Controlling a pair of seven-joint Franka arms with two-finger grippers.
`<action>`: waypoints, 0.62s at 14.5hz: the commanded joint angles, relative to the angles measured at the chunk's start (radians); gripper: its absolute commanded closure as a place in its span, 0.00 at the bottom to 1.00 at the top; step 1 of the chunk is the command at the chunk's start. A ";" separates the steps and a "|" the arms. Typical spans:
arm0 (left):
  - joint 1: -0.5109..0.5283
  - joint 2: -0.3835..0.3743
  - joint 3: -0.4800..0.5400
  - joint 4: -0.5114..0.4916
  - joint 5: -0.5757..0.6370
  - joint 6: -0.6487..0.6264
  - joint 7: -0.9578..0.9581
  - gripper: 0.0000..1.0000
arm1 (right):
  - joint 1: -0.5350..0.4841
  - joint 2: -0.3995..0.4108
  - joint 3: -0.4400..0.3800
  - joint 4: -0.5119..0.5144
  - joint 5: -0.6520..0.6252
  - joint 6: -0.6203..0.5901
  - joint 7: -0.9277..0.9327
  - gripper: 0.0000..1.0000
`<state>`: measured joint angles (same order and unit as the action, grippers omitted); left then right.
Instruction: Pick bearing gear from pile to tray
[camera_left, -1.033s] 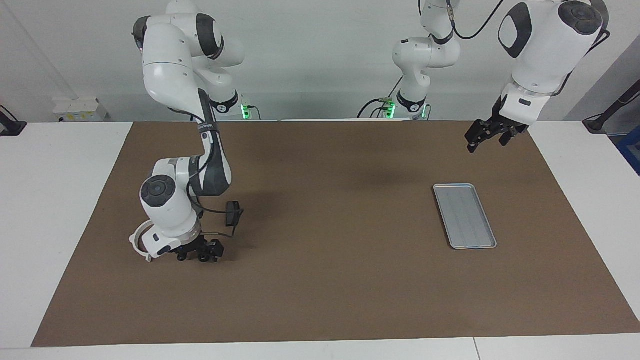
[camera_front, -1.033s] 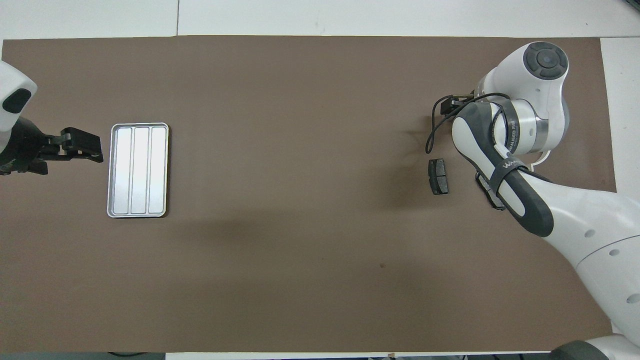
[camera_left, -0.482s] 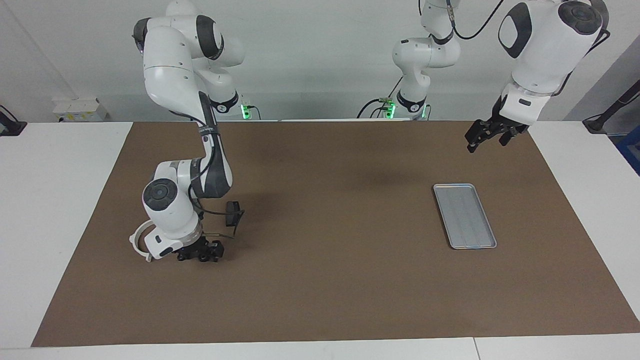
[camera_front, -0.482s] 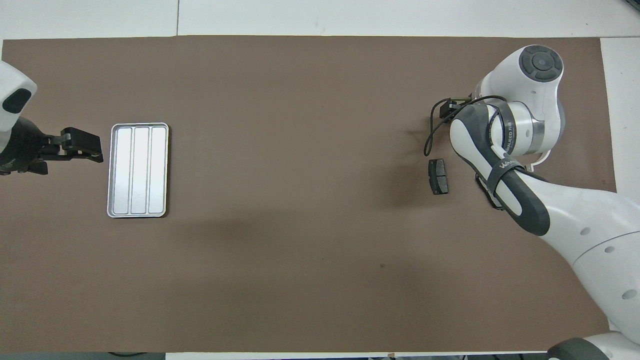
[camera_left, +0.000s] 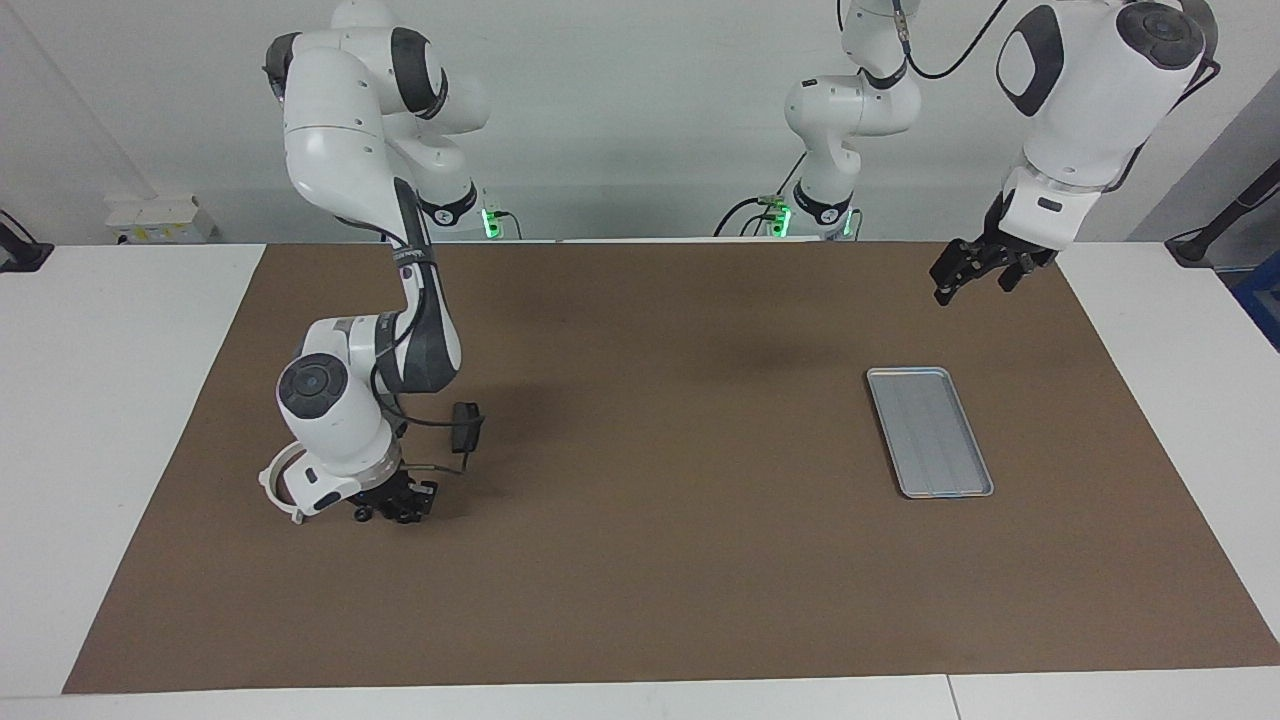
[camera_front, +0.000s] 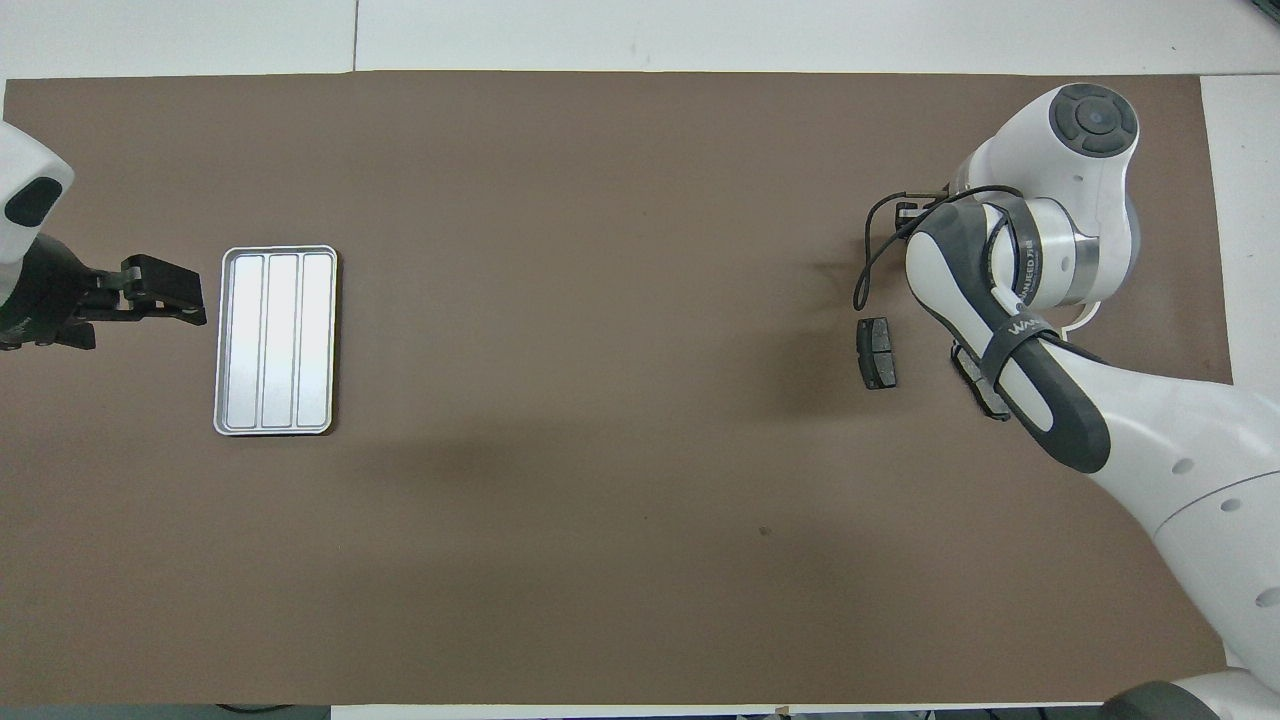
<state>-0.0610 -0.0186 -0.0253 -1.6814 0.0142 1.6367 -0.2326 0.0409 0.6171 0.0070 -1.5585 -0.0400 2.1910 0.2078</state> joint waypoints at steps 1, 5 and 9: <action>0.000 -0.017 0.004 -0.003 -0.011 -0.015 0.009 0.00 | -0.015 0.007 0.008 -0.011 0.003 -0.019 0.015 1.00; -0.002 -0.017 0.004 -0.004 -0.011 -0.014 0.009 0.00 | 0.000 0.000 0.010 0.104 -0.014 -0.179 0.016 1.00; 0.000 -0.017 0.002 -0.004 -0.011 -0.015 0.009 0.00 | 0.100 -0.029 0.013 0.355 -0.005 -0.561 0.068 1.00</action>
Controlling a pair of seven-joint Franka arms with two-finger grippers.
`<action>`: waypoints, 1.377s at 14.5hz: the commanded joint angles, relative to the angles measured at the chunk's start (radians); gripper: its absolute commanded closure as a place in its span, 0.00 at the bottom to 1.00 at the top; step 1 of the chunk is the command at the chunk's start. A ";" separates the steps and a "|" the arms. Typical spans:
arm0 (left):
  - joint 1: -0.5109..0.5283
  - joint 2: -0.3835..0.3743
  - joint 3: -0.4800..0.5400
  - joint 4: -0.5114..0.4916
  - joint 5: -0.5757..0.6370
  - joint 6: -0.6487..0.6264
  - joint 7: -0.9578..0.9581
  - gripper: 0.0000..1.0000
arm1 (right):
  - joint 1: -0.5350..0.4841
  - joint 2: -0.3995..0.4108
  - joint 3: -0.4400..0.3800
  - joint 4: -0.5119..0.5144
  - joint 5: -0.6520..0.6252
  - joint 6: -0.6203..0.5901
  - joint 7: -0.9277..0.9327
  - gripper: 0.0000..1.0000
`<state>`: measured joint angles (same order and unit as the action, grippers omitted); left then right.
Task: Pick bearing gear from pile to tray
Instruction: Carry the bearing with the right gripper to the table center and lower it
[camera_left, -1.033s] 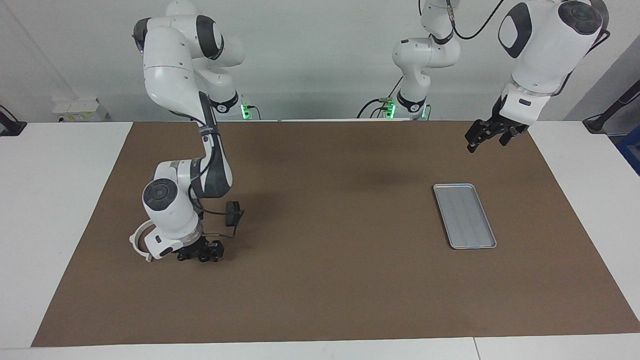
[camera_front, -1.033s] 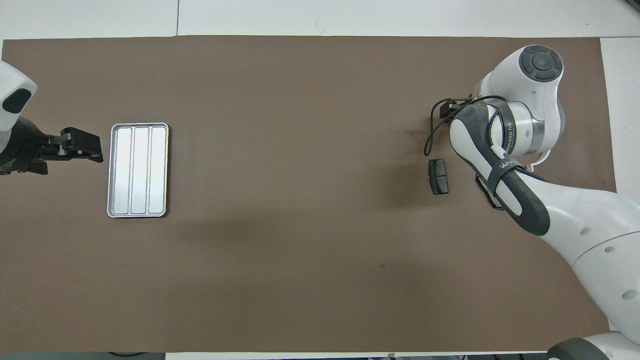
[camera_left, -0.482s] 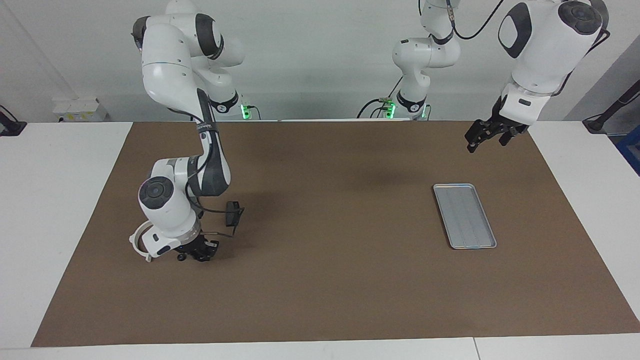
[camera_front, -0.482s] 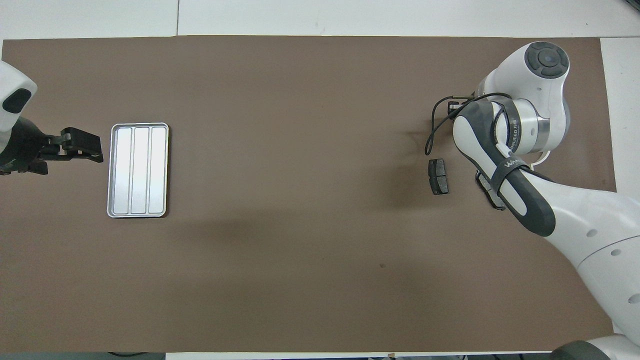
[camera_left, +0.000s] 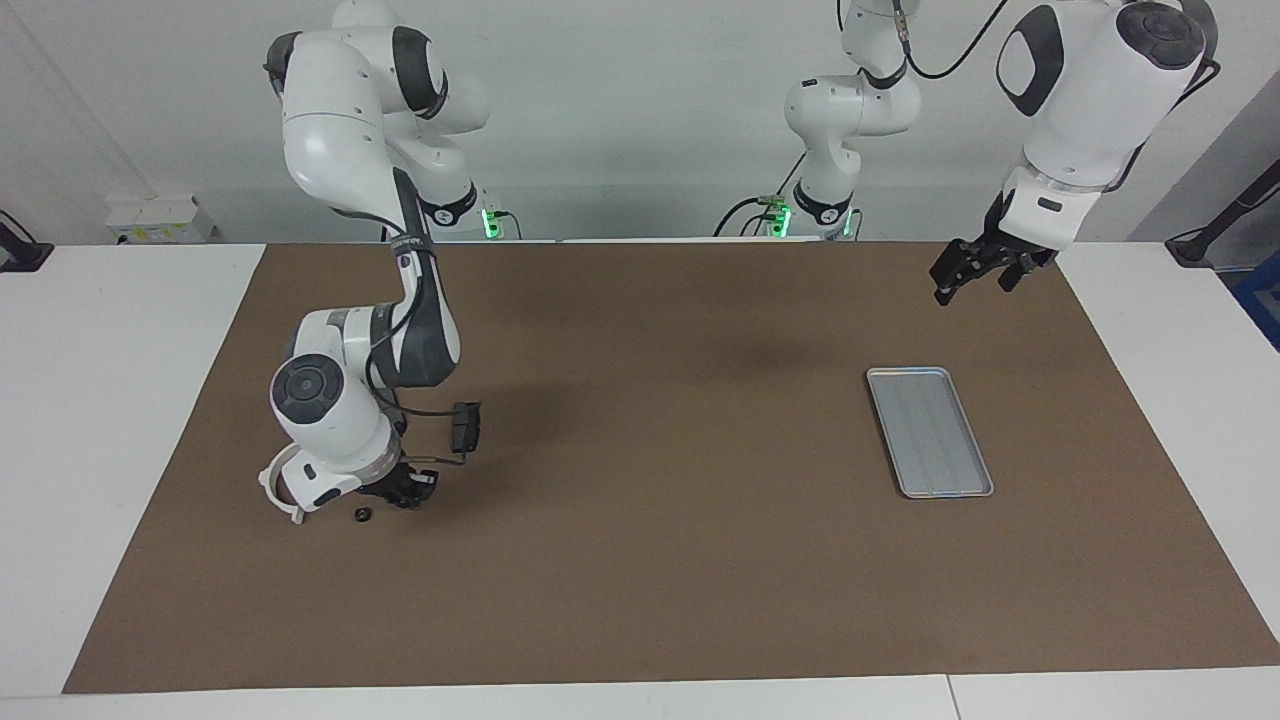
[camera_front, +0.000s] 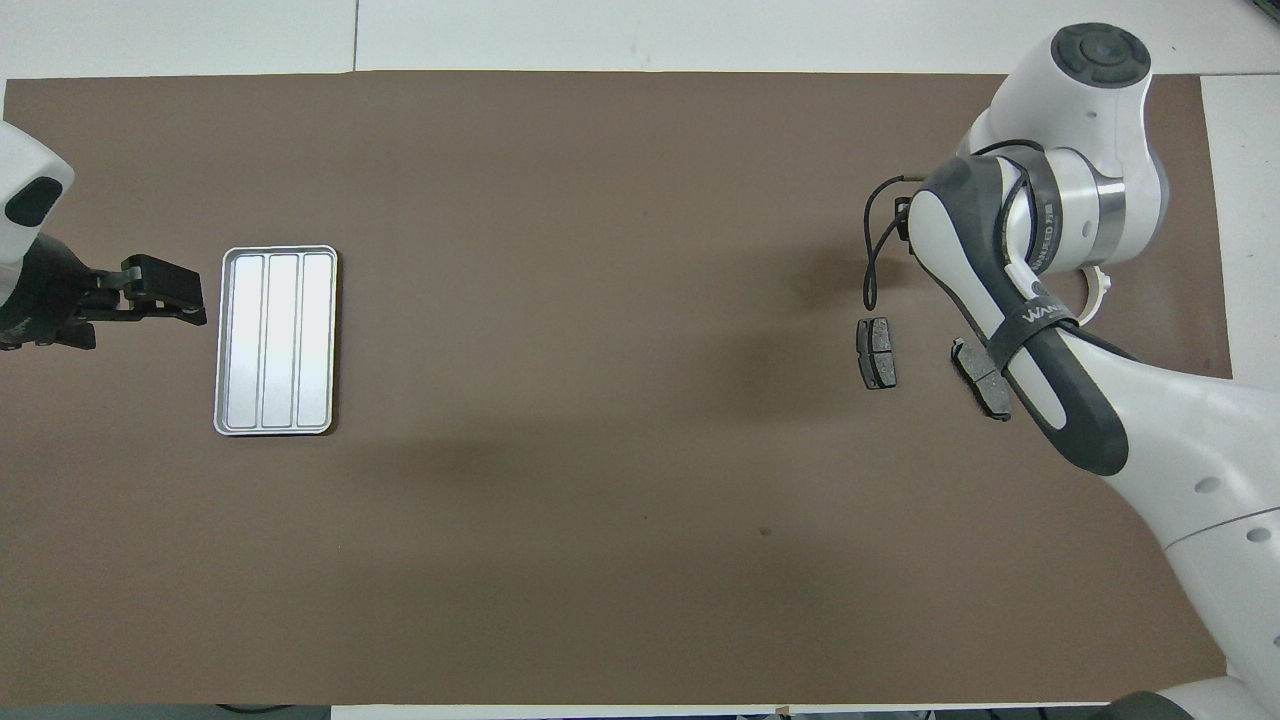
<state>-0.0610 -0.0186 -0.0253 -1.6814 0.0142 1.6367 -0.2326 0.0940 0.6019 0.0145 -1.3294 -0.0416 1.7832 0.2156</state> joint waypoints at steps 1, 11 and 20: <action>-0.002 -0.017 0.004 -0.003 -0.011 -0.015 0.007 0.00 | 0.078 -0.033 0.013 0.153 0.002 -0.212 0.135 1.00; 0.000 -0.017 0.004 -0.003 -0.011 -0.015 0.009 0.00 | 0.463 -0.071 0.064 0.159 0.135 -0.069 1.060 1.00; -0.002 -0.017 0.002 -0.003 -0.011 -0.015 0.009 0.00 | 0.566 0.102 0.062 0.043 0.054 0.276 1.213 1.00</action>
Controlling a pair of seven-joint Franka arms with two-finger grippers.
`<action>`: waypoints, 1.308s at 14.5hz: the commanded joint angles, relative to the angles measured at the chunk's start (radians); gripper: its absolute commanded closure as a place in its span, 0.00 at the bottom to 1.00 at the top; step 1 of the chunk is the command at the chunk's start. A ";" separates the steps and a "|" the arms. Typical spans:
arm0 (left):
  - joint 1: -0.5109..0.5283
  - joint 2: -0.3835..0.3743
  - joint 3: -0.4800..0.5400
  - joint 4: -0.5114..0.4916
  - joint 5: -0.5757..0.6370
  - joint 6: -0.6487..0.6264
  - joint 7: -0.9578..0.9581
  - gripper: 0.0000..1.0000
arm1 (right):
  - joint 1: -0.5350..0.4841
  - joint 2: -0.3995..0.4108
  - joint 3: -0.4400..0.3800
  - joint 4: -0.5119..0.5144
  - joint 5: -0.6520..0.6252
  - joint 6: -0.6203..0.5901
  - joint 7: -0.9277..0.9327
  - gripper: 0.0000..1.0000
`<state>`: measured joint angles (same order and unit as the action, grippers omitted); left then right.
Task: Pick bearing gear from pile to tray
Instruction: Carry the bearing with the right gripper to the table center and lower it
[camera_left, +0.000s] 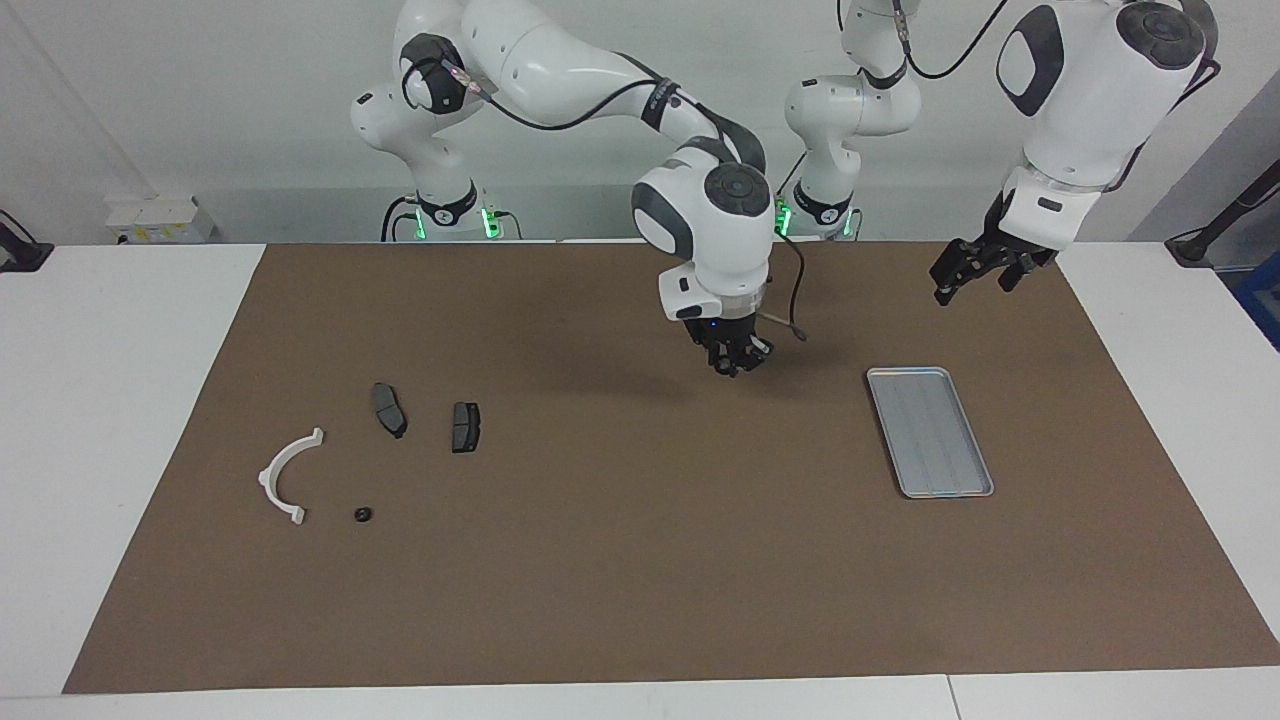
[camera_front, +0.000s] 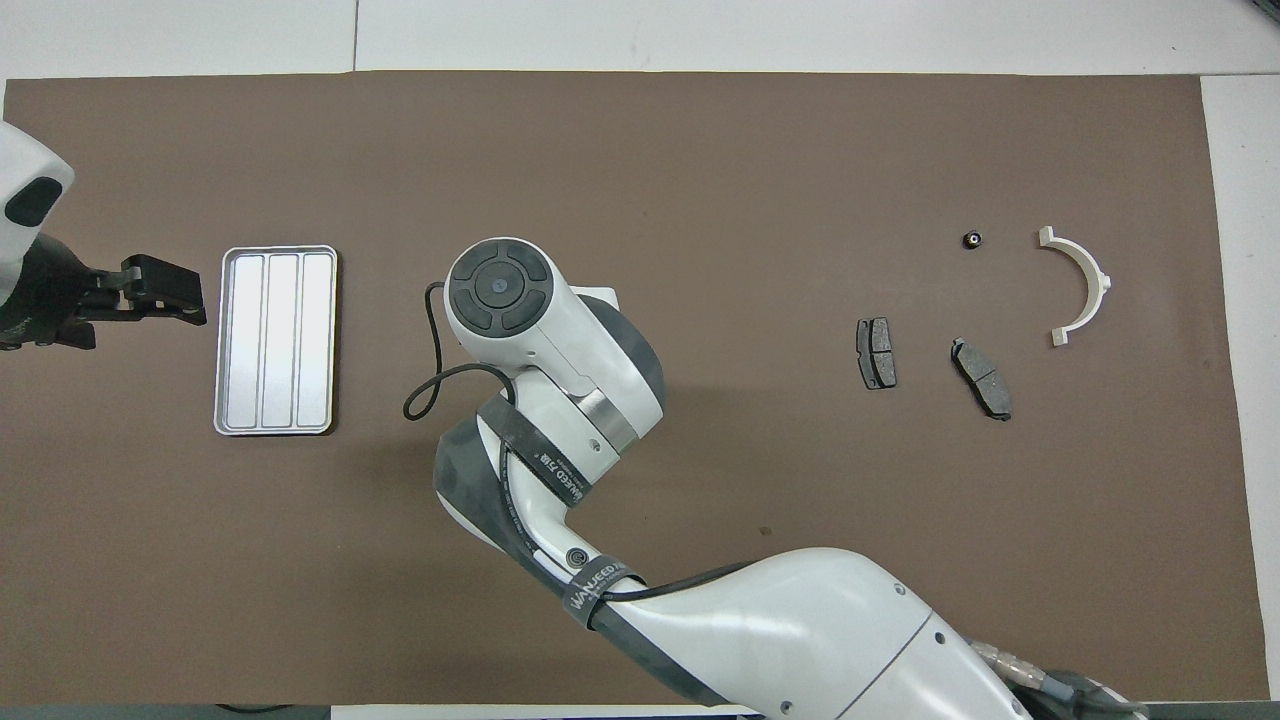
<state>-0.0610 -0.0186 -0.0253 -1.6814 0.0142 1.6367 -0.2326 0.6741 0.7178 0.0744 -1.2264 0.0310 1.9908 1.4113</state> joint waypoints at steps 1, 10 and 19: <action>0.000 -0.017 0.004 -0.003 -0.011 -0.015 0.009 0.00 | -0.016 -0.014 0.002 -0.089 -0.022 0.110 0.017 1.00; 0.000 -0.017 0.004 -0.003 -0.011 -0.015 0.007 0.00 | -0.007 0.023 0.002 -0.137 -0.051 0.192 0.018 1.00; 0.000 -0.017 0.004 -0.003 -0.011 -0.015 0.009 0.00 | -0.213 -0.134 0.001 0.068 -0.071 -0.269 -0.442 0.00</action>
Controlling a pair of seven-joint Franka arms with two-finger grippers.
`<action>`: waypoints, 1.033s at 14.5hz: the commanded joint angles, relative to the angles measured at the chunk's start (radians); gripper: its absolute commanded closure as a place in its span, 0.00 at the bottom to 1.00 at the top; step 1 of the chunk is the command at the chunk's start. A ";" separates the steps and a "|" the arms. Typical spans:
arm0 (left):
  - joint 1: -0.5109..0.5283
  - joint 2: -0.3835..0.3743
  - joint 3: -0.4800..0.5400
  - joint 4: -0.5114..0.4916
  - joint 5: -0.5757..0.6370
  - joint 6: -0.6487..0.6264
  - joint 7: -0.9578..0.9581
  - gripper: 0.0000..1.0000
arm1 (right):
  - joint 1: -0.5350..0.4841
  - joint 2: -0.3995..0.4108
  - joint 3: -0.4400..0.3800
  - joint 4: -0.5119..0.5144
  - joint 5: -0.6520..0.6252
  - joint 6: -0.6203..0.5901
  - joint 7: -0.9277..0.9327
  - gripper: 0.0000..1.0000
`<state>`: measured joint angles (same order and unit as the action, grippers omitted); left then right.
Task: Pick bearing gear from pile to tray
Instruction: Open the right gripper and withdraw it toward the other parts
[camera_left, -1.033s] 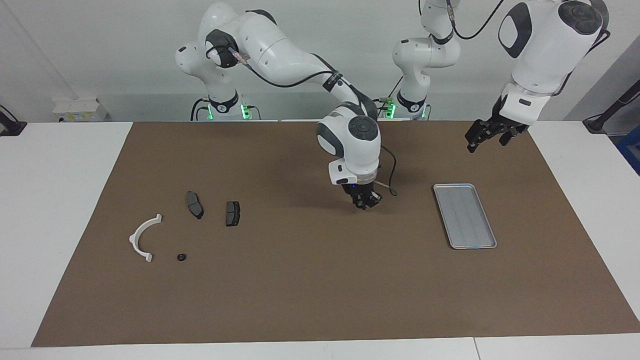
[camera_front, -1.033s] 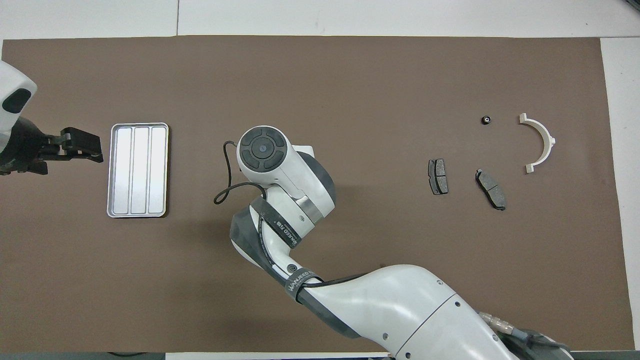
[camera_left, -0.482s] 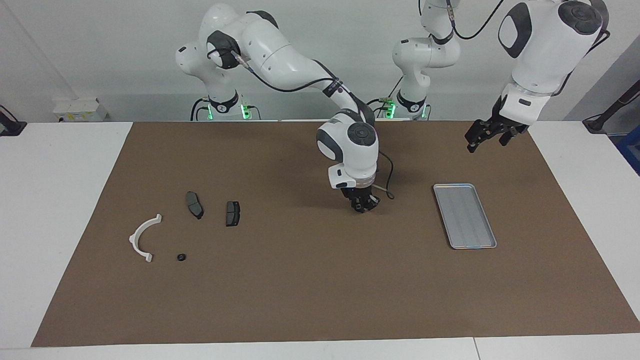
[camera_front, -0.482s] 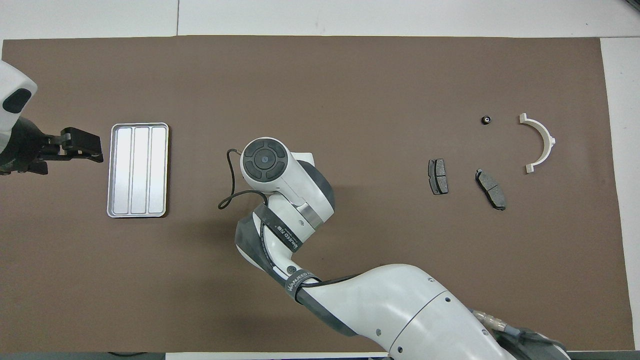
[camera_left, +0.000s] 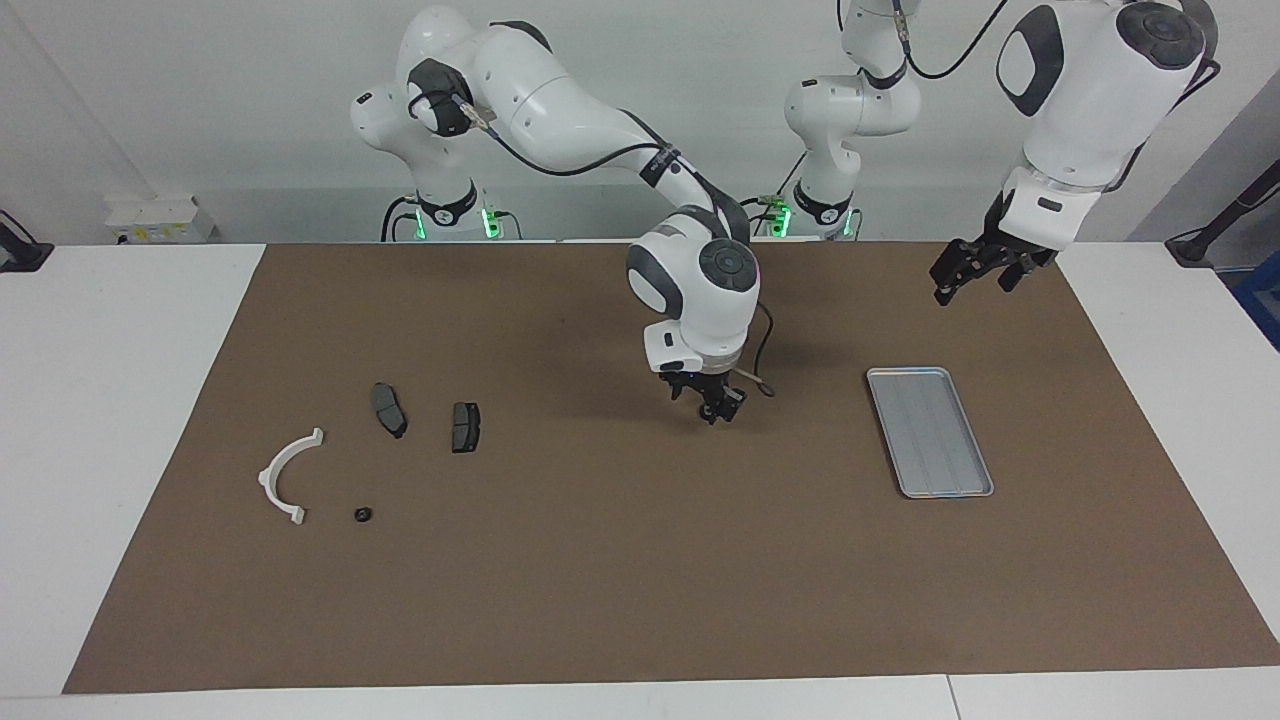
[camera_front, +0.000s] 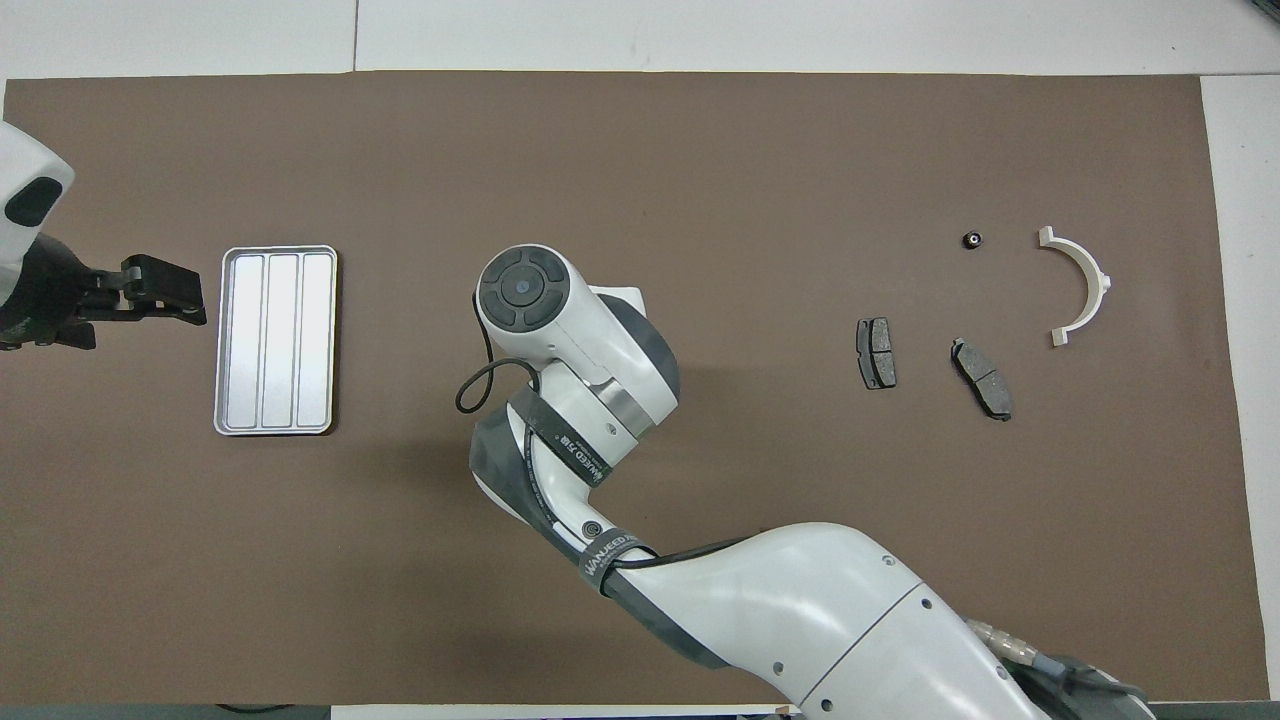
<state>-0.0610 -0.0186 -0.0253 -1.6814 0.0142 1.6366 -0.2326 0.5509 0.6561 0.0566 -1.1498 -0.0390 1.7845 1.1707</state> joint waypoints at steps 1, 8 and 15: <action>-0.002 -0.017 0.004 -0.003 -0.011 -0.014 0.007 0.00 | -0.144 -0.104 0.017 -0.017 -0.005 -0.098 -0.370 0.00; -0.002 -0.017 0.004 -0.003 -0.011 -0.015 0.007 0.00 | -0.500 -0.174 0.015 -0.174 -0.010 0.017 -1.185 0.00; -0.003 -0.017 0.001 -0.004 -0.011 -0.015 0.007 0.00 | -0.600 -0.190 0.011 -0.448 -0.027 0.338 -1.312 0.00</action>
<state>-0.0610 -0.0186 -0.0256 -1.6814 0.0142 1.6364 -0.2326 -0.0184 0.5051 0.0547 -1.4950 -0.0457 2.0448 -0.1085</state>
